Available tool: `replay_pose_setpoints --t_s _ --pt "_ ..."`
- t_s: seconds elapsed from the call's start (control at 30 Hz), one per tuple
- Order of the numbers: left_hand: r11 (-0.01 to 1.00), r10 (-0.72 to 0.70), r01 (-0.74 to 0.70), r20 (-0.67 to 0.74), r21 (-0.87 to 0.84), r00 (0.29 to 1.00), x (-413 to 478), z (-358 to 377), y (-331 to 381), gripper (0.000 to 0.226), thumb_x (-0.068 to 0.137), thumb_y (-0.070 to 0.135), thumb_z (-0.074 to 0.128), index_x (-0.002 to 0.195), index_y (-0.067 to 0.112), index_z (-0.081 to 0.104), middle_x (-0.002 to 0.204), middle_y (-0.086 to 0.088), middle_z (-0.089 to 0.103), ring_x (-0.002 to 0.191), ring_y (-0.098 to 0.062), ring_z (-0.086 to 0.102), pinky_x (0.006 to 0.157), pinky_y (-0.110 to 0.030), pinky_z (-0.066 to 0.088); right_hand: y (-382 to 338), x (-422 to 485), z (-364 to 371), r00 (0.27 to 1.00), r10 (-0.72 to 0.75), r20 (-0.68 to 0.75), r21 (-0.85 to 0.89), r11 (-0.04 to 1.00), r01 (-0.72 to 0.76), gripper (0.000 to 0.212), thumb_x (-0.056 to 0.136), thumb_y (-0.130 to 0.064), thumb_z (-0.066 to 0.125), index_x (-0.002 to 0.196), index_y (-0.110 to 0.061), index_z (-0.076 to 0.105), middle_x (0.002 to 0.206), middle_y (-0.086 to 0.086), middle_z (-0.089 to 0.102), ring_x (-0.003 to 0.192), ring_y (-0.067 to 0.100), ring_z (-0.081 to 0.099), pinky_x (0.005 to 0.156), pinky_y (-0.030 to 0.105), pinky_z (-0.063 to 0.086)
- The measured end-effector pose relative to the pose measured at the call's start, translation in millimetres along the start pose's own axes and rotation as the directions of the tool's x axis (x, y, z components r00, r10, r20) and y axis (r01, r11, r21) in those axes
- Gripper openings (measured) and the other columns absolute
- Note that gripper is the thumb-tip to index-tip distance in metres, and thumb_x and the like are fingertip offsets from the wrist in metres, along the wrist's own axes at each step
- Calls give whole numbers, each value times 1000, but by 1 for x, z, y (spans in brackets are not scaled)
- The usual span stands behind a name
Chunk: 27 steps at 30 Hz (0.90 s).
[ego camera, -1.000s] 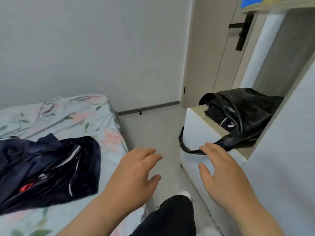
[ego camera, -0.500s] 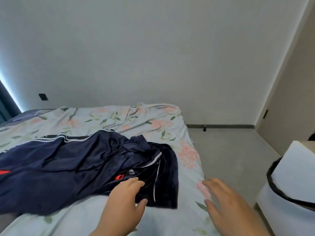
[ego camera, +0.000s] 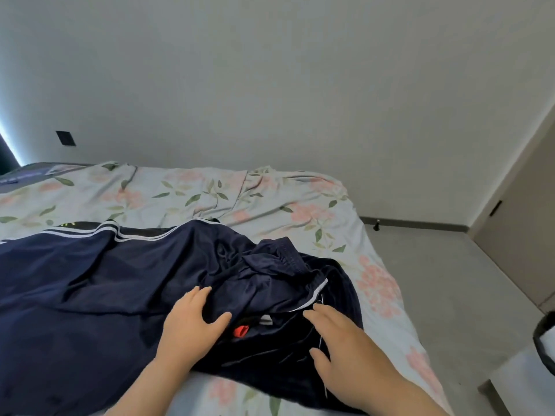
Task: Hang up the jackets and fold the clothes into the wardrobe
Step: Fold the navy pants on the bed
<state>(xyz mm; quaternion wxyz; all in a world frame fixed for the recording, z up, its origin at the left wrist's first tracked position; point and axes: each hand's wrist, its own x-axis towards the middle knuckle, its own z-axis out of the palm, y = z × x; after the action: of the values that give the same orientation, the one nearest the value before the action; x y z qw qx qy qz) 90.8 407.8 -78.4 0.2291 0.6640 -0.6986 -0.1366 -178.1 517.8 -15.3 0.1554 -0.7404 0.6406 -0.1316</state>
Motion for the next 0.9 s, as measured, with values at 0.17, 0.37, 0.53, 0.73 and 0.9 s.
replay_pose_setpoints --t_s 0.17,0.37,0.53,0.73,0.9 --pt "985 113 -110 -16 136 994 -3 67 -36 77 71 63 52 133 17 59 141 -8 50 125 -30 49 107 -47 36 7 67 22 999 -28 36 -30 999 29 67 98 -46 49 154 -41 13 162 -21 -5 150 6 6 117 24 20" --pt "976 203 -178 -245 123 948 6 91 -51 66 69 54 56 120 12 64 121 -8 58 112 -30 51 101 -44 33 -2 167 74 993 -88 72 -65 994 93 85 91 -64 51 152 -47 -5 164 -11 -14 148 18 13 117 38 21" --pt "976 216 -194 -294 103 931 9 91 -54 65 67 54 58 116 12 56 110 -6 59 104 -27 51 95 -43 35 6 190 112 998 27 64 -53 998 -23 58 89 -64 52 141 -46 38 125 -11 46 117 22 43 97 37 32" --pt "968 224 -190 -217 167 950 7 83 -52 78 64 55 57 125 6 56 105 -5 57 98 -27 52 91 -41 35 8 142 105 994 90 65 217 971 -102 24 77 -56 63 81 -35 53 76 -12 56 81 13 49 72 36 32" --pt "945 291 -277 -59 174 955 -20 69 -26 61 66 48 55 113 12 69 93 2 59 83 -26 58 79 -39 45 19 73 96 971 112 209 219 963 -159 31 90 -53 55 73 -28 51 71 -7 54 80 19 50 73 34 35"
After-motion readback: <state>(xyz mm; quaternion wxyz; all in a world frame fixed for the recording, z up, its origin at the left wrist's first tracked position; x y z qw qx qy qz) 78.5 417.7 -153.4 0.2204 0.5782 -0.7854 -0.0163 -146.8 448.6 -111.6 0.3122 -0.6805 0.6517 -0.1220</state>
